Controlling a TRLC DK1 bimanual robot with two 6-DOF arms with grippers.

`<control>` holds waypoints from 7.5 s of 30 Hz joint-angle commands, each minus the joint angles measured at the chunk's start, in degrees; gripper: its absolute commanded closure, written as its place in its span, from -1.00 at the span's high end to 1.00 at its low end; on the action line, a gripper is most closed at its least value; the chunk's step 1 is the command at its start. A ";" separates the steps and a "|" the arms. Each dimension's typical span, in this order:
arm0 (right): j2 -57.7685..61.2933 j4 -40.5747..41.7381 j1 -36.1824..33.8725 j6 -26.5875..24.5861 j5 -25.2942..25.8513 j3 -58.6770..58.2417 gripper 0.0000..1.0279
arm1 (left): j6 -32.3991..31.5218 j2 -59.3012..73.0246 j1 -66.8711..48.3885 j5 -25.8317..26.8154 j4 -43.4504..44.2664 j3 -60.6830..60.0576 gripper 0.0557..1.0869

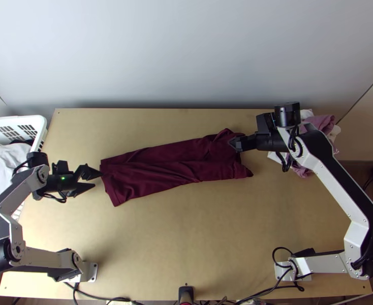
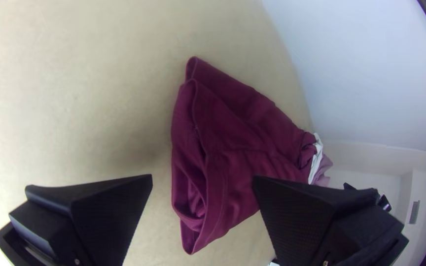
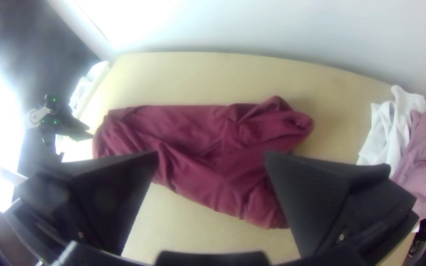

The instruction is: Fold the t-shirt

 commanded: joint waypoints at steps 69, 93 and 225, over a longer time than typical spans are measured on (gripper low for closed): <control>1.25 -2.30 -1.19 -0.74 0.23 1.11 0.93 | -11.74 9.65 -17.05 -12.70 12.88 2.93 -0.19; -2.61 -2.65 -2.25 -0.39 0.15 -4.17 0.93 | -3.92 6.05 -18.99 -19.38 -10.24 23.67 -0.93; 10.40 26.97 -11.03 13.06 -12.33 -30.01 0.93 | -16.40 34.79 -45.53 -32.30 -26.06 78.16 0.90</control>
